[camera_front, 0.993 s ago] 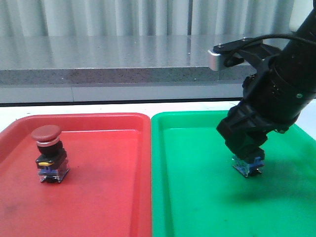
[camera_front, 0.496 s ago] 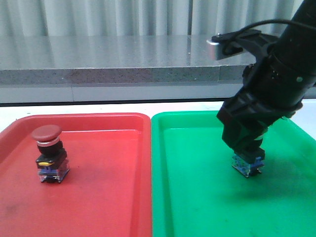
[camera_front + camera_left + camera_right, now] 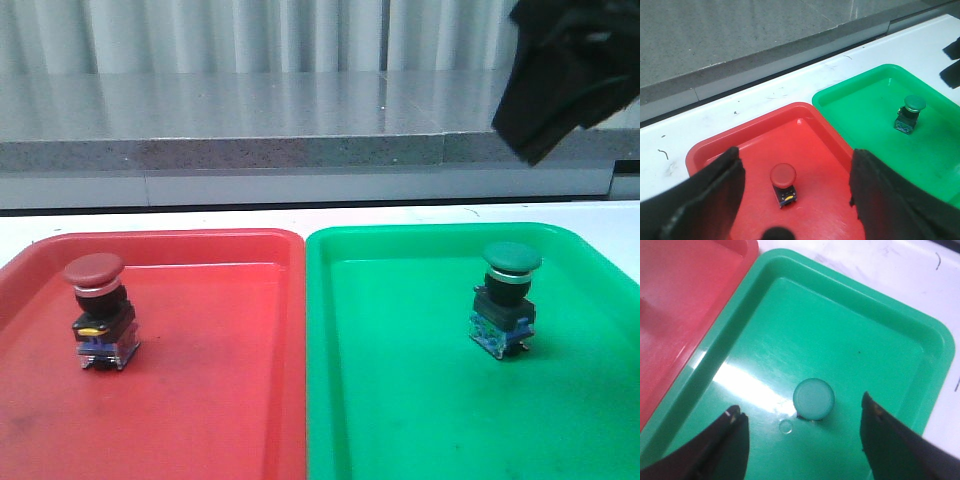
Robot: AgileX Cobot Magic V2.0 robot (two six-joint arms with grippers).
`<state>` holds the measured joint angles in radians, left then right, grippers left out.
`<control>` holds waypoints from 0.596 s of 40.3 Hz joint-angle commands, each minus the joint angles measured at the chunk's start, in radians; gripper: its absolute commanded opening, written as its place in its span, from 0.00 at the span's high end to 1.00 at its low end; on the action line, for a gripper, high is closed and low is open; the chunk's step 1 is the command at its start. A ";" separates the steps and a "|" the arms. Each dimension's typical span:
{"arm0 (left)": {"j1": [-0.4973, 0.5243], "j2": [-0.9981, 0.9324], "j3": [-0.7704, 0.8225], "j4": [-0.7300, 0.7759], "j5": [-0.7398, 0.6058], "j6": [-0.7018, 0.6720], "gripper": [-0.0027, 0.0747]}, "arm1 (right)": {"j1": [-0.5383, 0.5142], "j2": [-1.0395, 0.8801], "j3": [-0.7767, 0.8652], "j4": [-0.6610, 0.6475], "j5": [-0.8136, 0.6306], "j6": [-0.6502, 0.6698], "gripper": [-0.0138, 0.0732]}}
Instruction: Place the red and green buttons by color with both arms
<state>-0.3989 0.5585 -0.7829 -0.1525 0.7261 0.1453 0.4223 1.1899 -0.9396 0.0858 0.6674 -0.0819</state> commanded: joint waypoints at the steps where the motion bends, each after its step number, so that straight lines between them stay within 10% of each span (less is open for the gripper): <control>1: -0.008 0.002 -0.025 -0.011 -0.069 0.002 0.40 | 0.000 -0.113 -0.032 0.011 0.016 0.001 0.27; 24: -0.008 0.002 -0.025 -0.011 -0.069 0.002 0.40 | 0.000 -0.630 0.177 0.006 0.143 0.000 0.27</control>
<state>-0.3989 0.5585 -0.7829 -0.1525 0.7261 0.1453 0.4223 0.6116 -0.7647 0.0883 0.8516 -0.0819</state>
